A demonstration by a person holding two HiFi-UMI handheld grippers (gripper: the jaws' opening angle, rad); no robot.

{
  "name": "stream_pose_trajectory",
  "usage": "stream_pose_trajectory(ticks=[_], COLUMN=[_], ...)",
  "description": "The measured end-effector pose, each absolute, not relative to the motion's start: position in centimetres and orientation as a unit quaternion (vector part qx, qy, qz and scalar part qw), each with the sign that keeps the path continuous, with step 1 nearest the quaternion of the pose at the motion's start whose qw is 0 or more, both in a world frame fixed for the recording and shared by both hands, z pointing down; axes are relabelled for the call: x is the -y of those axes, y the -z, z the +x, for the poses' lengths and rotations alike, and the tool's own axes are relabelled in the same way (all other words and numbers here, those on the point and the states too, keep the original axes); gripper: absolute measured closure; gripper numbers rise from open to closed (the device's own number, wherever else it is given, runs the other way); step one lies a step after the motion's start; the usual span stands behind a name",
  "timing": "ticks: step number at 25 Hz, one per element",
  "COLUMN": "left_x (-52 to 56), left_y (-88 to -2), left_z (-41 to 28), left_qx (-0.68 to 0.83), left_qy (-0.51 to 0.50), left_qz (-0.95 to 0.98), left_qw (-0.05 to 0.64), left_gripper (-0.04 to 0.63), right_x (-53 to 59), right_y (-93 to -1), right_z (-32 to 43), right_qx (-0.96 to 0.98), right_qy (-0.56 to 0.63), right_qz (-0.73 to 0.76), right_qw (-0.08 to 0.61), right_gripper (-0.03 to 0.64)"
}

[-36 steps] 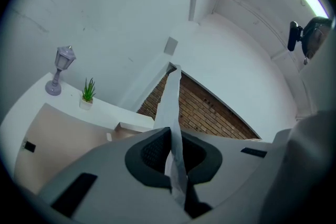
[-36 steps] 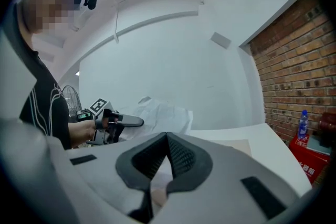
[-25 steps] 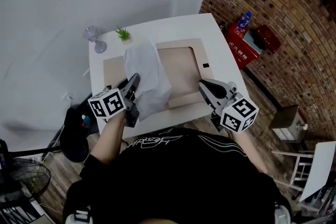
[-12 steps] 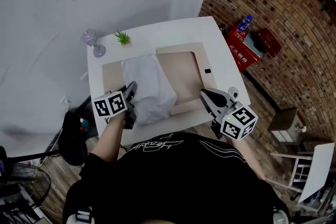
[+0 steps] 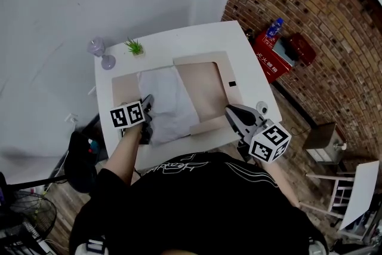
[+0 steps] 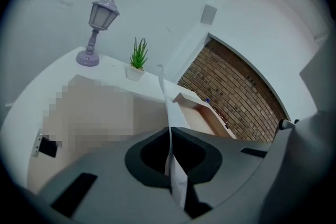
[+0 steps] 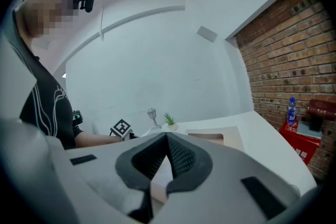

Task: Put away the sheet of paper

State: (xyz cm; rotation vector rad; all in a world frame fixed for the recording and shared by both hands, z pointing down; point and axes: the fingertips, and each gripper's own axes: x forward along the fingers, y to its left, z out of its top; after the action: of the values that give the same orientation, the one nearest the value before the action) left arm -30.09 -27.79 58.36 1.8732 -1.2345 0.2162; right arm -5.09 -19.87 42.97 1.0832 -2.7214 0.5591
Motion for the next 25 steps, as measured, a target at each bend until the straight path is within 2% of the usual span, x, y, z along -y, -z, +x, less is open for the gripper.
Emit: stream_pose_trajectory(ticks=[25], left_x=[30.2], left_y=[-60.1], left_z=[-24.4], left_qx=[0.522], left_qy=[-0.104], left_qz=[0.692], left_qw=[0.488], left_gripper=[0.563], right_x=[27.0], right_y=[-43.1], right_z=[-2.2], right_qx=[0.933], right_qy=[-0.216], right_qz=[0.275], right_qw=[0.08], right_gripper=[0.615])
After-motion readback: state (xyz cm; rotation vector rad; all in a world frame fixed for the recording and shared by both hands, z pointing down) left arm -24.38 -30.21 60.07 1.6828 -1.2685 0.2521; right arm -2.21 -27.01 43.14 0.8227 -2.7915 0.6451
